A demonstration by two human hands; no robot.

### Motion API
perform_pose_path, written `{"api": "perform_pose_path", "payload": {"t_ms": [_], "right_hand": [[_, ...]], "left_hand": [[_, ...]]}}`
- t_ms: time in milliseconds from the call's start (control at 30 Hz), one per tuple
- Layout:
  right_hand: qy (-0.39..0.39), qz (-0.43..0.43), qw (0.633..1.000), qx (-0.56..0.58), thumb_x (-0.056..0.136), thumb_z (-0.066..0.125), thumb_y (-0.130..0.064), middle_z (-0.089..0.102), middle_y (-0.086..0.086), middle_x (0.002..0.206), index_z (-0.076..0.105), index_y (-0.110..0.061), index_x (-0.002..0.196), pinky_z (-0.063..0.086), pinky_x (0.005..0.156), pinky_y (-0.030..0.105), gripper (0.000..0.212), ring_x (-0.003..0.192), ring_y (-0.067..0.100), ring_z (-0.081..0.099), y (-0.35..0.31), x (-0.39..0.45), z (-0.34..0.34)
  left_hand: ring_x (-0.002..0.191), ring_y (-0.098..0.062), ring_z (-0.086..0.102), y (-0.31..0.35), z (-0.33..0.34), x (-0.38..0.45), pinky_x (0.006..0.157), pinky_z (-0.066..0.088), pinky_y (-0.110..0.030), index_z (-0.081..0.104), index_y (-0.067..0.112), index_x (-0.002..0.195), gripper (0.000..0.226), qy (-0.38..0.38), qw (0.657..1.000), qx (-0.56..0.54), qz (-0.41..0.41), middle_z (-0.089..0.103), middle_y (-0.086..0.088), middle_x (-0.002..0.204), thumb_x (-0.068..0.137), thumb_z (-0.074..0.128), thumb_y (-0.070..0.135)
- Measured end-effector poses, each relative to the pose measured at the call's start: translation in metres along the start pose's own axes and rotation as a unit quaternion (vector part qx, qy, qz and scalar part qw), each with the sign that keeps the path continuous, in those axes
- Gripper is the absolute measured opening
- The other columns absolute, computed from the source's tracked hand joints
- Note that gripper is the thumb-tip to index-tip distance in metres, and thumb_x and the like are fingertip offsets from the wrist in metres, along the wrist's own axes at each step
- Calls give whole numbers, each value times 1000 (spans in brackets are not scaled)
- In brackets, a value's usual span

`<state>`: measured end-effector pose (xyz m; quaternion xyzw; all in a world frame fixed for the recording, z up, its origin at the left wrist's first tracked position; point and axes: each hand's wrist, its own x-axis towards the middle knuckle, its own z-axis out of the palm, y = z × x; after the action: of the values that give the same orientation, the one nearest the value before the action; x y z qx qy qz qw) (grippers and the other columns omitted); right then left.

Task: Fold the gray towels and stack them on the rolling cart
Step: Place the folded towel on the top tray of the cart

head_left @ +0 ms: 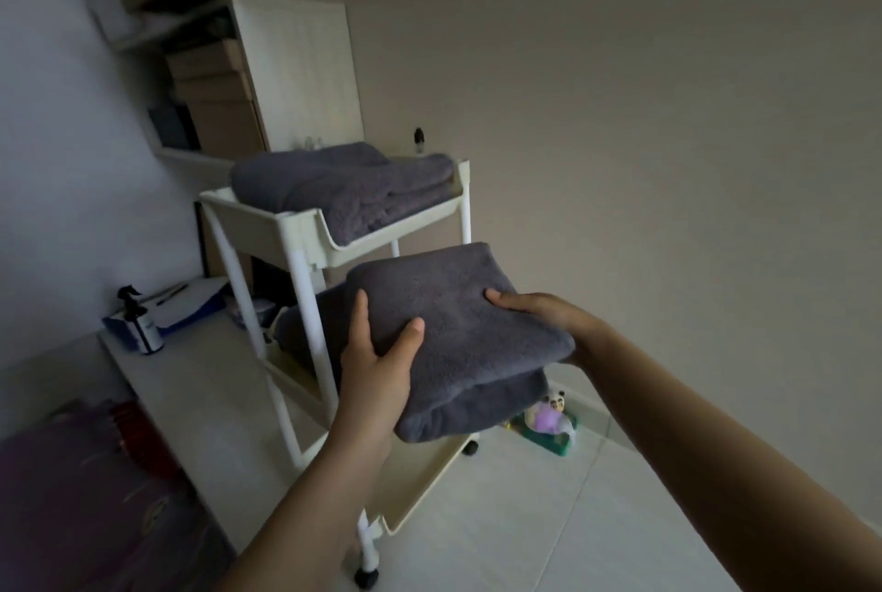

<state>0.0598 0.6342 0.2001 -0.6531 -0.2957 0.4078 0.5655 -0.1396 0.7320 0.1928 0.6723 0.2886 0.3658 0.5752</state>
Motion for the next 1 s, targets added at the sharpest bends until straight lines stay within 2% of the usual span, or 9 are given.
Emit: {"api": "perform_pose_path", "payload": {"t_ms": [133, 300, 400, 533, 667, 800, 867, 933, 1000], "right_hand": [[-13, -8, 998, -56, 88, 61, -37, 66, 4, 95, 63, -8, 105, 52, 75, 28, 34, 85, 17, 63, -21, 34, 12], [-48, -60, 981, -178, 74, 70, -54, 70, 8, 106, 69, -3, 105, 47, 99, 39, 60, 101, 20, 65, -43, 89, 16], [-80, -79, 981, -155, 75, 74, -45, 69, 8, 111, 66, -2, 110, 48, 98, 39, 56, 101, 21, 66, -57, 120, 20], [-101, -125, 972, -170, 81, 70, -38, 55, 7, 133, 53, -6, 130, 39, 107, 40, 61, 119, 24, 54, -67, 151, 33], [-112, -106, 953, -260, 82, 66, -45, 59, 4, 127, 56, -8, 128, 36, 105, 31, 60, 119, 22, 53, -48, 181, 43], [-96, -108, 938, -314, 80, 65, -53, 62, 5, 123, 61, -12, 124, 34, 94, 26, 60, 114, 22, 56, -25, 195, 45], [-66, -144, 934, -319, 80, 67, -50, 58, 6, 130, 54, -11, 131, 36, 97, 27, 66, 118, 23, 54, -25, 194, 43], [-28, -206, 911, -356, 83, 66, -44, 49, 7, 141, 38, -16, 142, 34, 105, 32, 72, 127, 25, 47, -30, 187, 44], [9, -280, 853, -441, 90, 56, -42, 45, 2, 144, 33, -28, 145, 34, 105, 34, 62, 129, 26, 44, -33, 174, 49]], "left_hand": [[134, -26, 37, 7, 3, 22, 108, 37, -47, 14, 37, 148, 77, 76, 997, 14, -1, 27, -3, 153, 87, 62, 34], [133, -36, 35, 10, 14, 48, 103, 36, -41, 10, 26, 150, 74, 171, 977, 119, -38, 23, -13, 153, 91, 54, 36], [130, -40, 37, 5, 14, 72, 105, 36, -46, 13, 27, 149, 69, 215, 966, 138, -45, 28, -17, 150, 93, 51, 34], [127, -44, 38, 4, 13, 100, 104, 36, -49, 20, 16, 148, 63, 282, 940, 170, -93, 31, -25, 146, 94, 49, 30], [131, -44, 31, -15, 11, 108, 108, 30, -52, 20, 14, 148, 57, 245, 914, 298, -125, 21, -27, 149, 95, 41, 24], [144, -32, -3, -22, 14, 109, 116, 9, -51, 14, 12, 149, 59, 183, 847, 494, -79, -4, -17, 157, 98, 29, 38], [144, -31, -8, -23, 17, 111, 116, 7, -51, 10, 13, 150, 62, 147, 825, 539, -79, -6, -16, 157, 98, 25, 43], [144, -35, -7, -27, 20, 111, 115, 10, -53, 5, 13, 150, 64, 127, 803, 575, -93, -8, -18, 156, 98, 24, 45], [144, -37, -7, -31, 22, 110, 114, 12, -55, 3, 13, 150, 64, 118, 787, 596, -105, -9, -20, 156, 98, 23, 45]]}}
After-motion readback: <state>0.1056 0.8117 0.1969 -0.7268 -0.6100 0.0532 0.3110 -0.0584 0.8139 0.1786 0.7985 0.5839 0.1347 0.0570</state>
